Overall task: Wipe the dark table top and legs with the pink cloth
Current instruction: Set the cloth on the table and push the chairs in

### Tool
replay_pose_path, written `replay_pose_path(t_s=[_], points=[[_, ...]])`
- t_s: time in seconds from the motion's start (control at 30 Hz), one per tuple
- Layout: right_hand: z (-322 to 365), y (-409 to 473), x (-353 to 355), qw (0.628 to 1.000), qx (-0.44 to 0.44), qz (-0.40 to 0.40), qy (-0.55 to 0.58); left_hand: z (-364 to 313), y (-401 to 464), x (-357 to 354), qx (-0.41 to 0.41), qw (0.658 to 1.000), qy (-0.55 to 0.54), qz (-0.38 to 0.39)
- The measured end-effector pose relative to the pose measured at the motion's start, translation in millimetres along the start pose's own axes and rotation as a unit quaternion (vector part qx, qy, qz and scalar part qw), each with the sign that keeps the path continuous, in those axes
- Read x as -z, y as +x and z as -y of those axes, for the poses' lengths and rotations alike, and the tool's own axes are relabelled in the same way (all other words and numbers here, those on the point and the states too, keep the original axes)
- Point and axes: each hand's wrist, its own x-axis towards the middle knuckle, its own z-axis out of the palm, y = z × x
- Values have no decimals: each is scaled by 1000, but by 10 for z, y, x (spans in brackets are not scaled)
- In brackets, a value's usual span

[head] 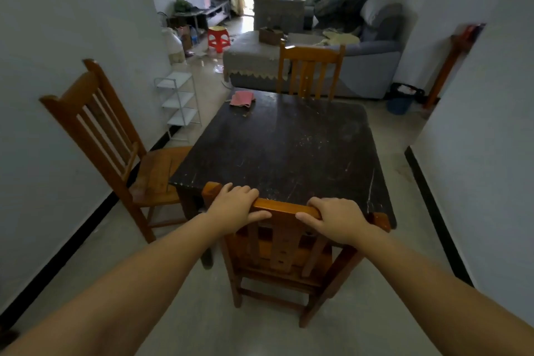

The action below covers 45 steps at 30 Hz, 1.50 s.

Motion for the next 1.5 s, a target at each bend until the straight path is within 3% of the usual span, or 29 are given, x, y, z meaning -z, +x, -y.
replay_pose_path(t_s=[0.07, 0.13, 0.23, 0.47, 0.7, 1.03, 1.5], points=[[134, 179, 135, 999, 31, -13, 27, 33, -11, 141, -17, 999, -11, -38], [329, 437, 295, 997, 57, -39, 39, 144, -31, 338, -12, 992, -33, -123], [695, 857, 458, 993, 89, -76, 28, 520, -134, 573, 63, 975, -47, -208], [1907, 1569, 445, 975, 208, -63, 55, 1684, -1026, 534, 254, 951, -10, -174], [3112, 2292, 330, 956, 286, -29, 52, 2777, -1527, 369, 349, 925, -27, -146], [4357, 3718, 419, 974, 221, -7, 45, 4692, -1453, 792, 357, 922, -51, -139], [5082, 5908, 539, 982, 170, -38, 66, 6755, -193, 1319, 278, 943, -42, -179]])
